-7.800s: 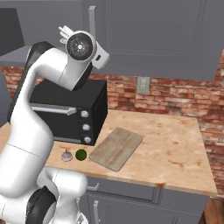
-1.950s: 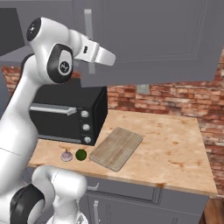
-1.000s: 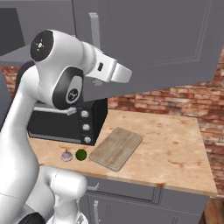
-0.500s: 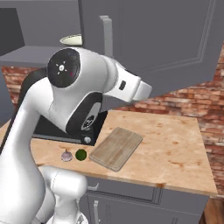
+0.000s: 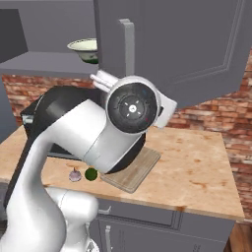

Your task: Open the cabinet. Place the bowl and condiment on the counter. Then place the lime and garlic on the cutting board.

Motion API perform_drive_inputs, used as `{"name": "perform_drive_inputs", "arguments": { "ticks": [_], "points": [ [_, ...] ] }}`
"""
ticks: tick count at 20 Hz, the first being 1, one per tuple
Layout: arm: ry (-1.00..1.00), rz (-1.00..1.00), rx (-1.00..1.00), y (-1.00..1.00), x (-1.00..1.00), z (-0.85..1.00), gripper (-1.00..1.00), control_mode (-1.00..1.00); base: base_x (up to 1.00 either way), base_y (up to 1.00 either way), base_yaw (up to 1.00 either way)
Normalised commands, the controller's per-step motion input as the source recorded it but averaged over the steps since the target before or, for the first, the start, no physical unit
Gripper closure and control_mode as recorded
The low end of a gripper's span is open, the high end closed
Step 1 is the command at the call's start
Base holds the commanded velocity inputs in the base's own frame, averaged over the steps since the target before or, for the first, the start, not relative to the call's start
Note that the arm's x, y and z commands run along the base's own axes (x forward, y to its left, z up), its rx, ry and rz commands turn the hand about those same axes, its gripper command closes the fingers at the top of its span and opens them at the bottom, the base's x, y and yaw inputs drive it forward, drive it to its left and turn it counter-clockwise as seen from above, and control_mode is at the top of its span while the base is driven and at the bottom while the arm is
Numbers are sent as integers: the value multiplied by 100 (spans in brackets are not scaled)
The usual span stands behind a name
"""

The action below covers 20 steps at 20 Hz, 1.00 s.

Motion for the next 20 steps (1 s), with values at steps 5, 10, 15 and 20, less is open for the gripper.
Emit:
{"name": "perform_drive_inputs", "arguments": {
  "ticks": [5,10,15,20],
  "points": [
    [-26,16,19,43,-72,1,-100,-100,0,0,0],
    [-27,-10,3,8,-100,17,-100,-100,0,0,0],
    [-27,-30,-6,64,-79,14,-100,-100,0,0,0],
    [-17,-31,-30,100,6,9,-100,-100,0,0,0]
  ]
}}
